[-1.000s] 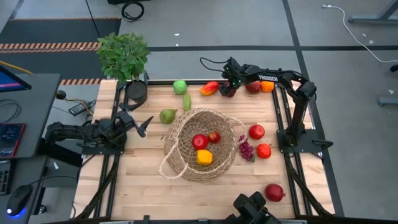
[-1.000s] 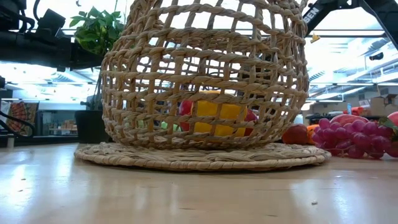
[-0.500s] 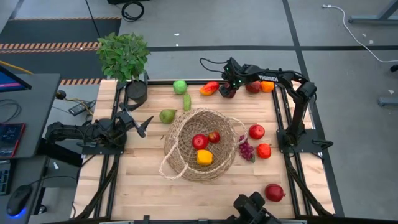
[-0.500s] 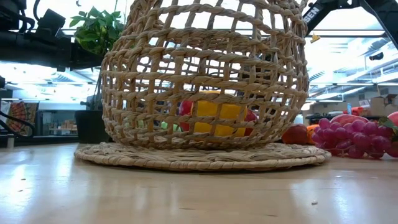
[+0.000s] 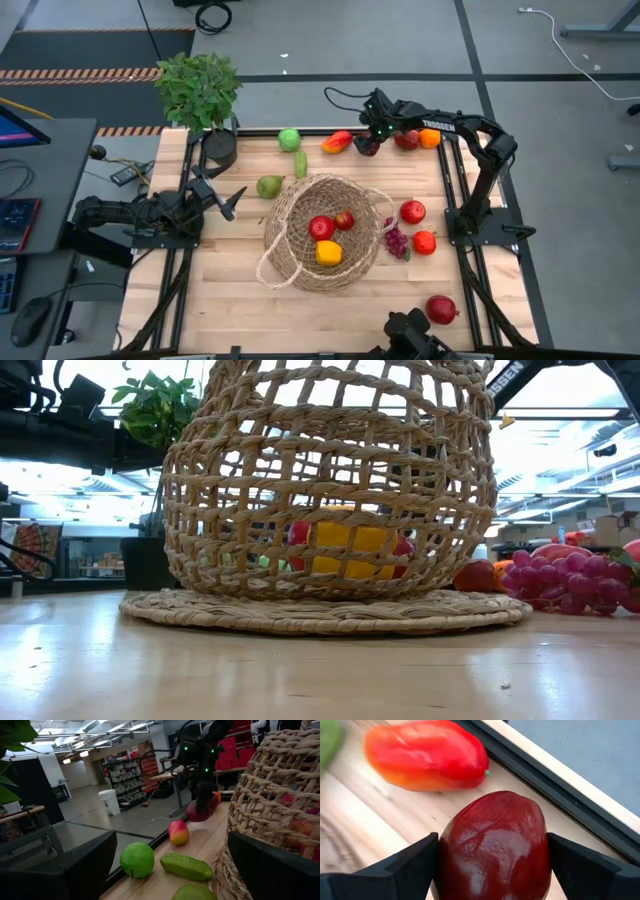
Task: Build produce basket
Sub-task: Put the red apple into the woven basket
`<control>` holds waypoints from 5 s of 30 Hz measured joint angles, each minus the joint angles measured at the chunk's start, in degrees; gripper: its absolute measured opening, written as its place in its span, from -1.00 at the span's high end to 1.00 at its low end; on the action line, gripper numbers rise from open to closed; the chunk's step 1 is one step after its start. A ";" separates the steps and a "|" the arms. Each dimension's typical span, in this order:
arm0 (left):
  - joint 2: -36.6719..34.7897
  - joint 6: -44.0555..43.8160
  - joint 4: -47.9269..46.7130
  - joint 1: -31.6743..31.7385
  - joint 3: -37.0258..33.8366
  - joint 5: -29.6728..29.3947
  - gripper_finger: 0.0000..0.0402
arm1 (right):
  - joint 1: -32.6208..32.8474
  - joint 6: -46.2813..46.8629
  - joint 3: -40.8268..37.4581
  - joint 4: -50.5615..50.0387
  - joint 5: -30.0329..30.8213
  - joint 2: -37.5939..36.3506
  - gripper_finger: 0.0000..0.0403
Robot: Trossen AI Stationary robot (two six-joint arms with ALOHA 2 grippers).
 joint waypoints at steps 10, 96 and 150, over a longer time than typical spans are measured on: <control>0.00 0.01 0.00 0.00 0.00 0.02 -0.93 | -1.05 3.31 0.04 0.66 -10.43 -5.95 -0.77; 0.01 0.01 0.00 0.00 0.00 0.00 -0.93 | 34.30 -27.38 11.39 19.63 -19.21 -17.66 -0.77; 0.04 0.01 -0.04 0.00 0.00 0.02 -0.93 | 50.94 6.99 39.24 -41.18 -0.36 7.01 -0.77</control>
